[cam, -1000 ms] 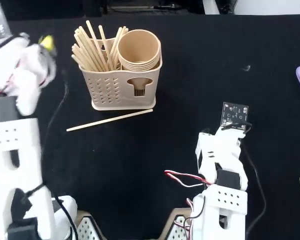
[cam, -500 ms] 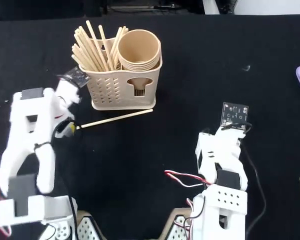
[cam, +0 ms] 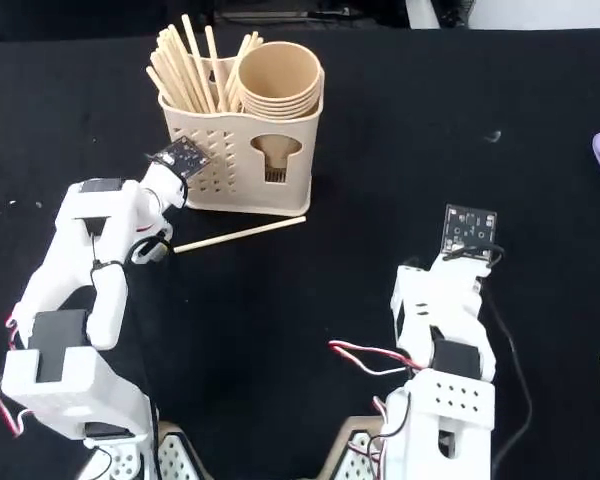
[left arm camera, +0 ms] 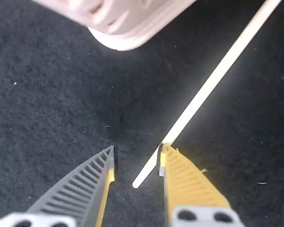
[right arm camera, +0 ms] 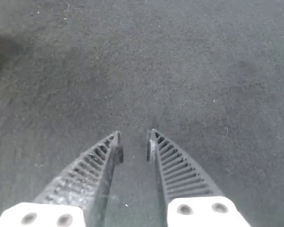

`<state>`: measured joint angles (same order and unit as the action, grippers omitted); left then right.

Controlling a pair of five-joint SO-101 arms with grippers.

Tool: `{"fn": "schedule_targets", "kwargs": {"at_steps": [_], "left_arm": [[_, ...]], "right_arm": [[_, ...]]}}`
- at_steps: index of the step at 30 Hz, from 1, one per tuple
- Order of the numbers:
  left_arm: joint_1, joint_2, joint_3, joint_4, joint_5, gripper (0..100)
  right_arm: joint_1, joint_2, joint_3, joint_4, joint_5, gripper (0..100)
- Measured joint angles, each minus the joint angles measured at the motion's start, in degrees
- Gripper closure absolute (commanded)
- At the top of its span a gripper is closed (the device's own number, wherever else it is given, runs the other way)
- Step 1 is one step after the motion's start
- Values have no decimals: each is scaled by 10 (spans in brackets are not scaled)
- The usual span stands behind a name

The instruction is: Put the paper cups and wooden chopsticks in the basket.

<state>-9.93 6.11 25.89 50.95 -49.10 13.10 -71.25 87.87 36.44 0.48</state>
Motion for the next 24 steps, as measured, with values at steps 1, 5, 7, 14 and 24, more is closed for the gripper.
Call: {"fn": "schedule_targets", "kwargs": {"at_steps": [1, 5, 7, 14, 24], "left_arm": [[0, 0, 0, -1, 0, 834], [-4, 2, -1, -2, -4, 834], [-7, 2, -4, -1, -22, 834], [-39, 3, 26, 3, -46, 834], [-67, -120, 142, -7, -68, 834]], "right_arm": [[0, 0, 0, 0, 0, 900], [0, 0, 0, 0, 0, 900], [0, 0, 0, 0, 0, 900], [0, 0, 0, 0, 0, 900], [0, 0, 0, 0, 0, 900]]}}
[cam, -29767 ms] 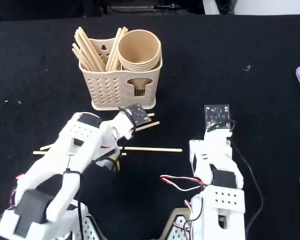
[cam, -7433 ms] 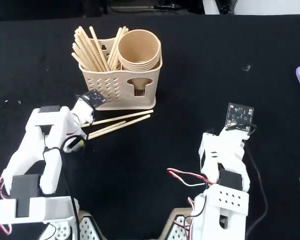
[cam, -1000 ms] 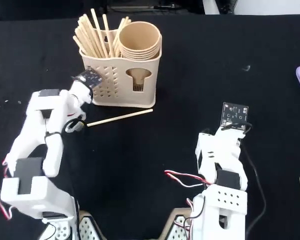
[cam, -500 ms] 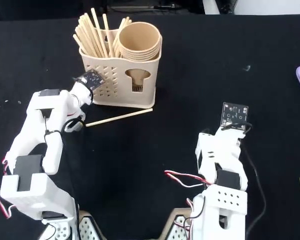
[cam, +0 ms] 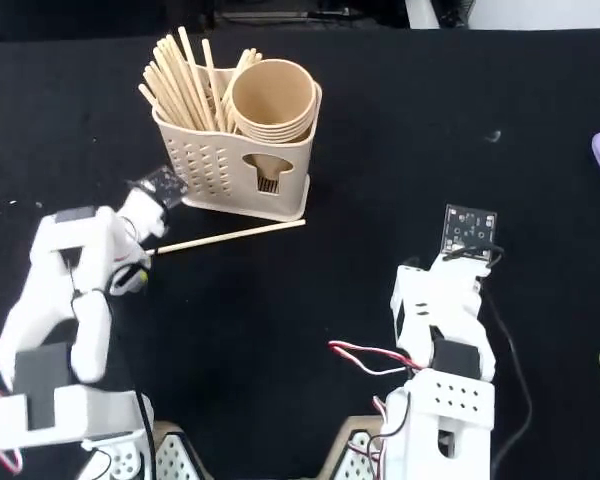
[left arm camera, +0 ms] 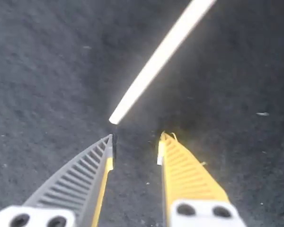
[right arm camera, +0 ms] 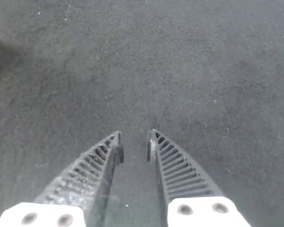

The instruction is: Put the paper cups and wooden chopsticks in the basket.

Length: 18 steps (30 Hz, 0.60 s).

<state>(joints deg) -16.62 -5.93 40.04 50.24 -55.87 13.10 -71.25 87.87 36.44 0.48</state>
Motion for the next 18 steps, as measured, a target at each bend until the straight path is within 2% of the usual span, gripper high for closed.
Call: {"fn": "schedule_targets", "kwargs": {"at_steps": [5, 8, 12, 15, 18], "left_arm": [[19, -65, 92, -86, 3, 830], [22, -84, 106, -126, 22, 829], [23, -90, 106, -137, 33, 822], [29, -89, 104, -139, 33, 773], [33, -70, 91, -140, 33, 787]], "right_arm": [[0, 0, 0, 0, 0, 900], [0, 0, 0, 0, 0, 900], [0, 0, 0, 0, 0, 900], [0, 0, 0, 0, 0, 900], [0, 0, 0, 0, 0, 900]]}}
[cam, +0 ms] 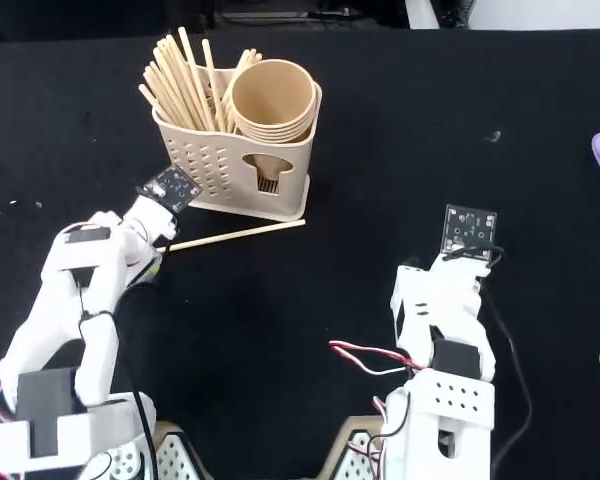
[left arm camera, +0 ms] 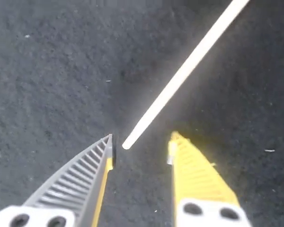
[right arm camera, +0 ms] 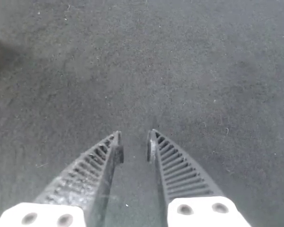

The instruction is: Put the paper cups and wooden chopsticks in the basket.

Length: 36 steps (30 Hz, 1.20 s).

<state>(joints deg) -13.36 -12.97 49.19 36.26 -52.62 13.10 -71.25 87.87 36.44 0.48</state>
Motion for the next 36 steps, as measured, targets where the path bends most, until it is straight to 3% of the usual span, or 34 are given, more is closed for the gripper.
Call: {"fn": "schedule_targets", "kwargs": {"at_steps": [16, 27, 36], "left_arm": [[-1, 110, -81, 6, -4, 810], [9, 114, -108, 143, -109, 966], [8, 118, -109, 185, -121, 970]], "right_arm": [[0, 0, 0, 0, 0, 900], [0, 0, 0, 0, 0, 900], [0, 0, 0, 0, 0, 900]]}}
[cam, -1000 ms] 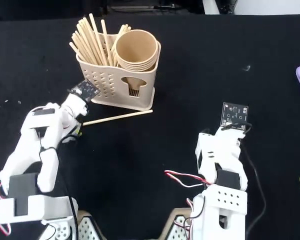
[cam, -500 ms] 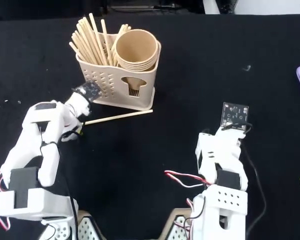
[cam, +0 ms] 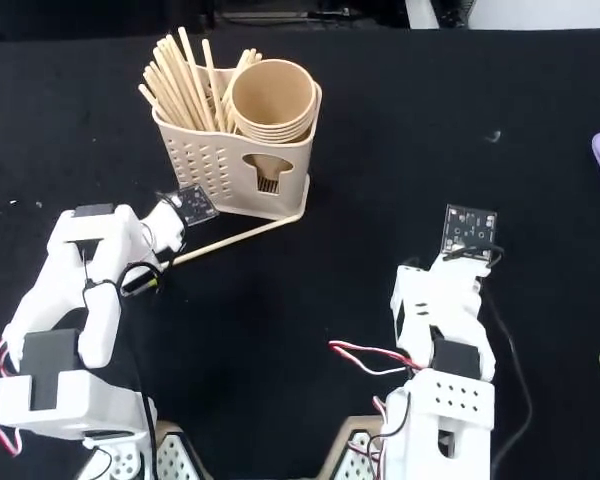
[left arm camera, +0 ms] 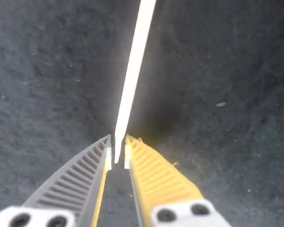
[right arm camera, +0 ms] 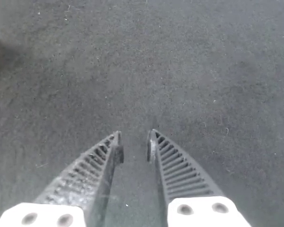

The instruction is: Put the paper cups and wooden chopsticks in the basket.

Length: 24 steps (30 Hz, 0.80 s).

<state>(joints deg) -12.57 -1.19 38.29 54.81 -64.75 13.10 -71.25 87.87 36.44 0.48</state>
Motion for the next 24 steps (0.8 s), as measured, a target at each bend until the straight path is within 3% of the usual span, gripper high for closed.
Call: {"fn": "schedule_targets", "kwargs": {"at_steps": [4, 13, 19, 24], "left_arm": [[-2, -25, 18, 46, -36, 970], [-2, -183, 55, 235, -142, 970], [-2, -197, 98, 216, -155, 961], [-2, -168, 106, 184, -142, 839]], "right_arm": [[0, 0, 0, 0, 0, 900], [0, 0, 0, 0, 0, 900], [0, 0, 0, 0, 0, 900], [0, 0, 0, 0, 0, 900]]}}
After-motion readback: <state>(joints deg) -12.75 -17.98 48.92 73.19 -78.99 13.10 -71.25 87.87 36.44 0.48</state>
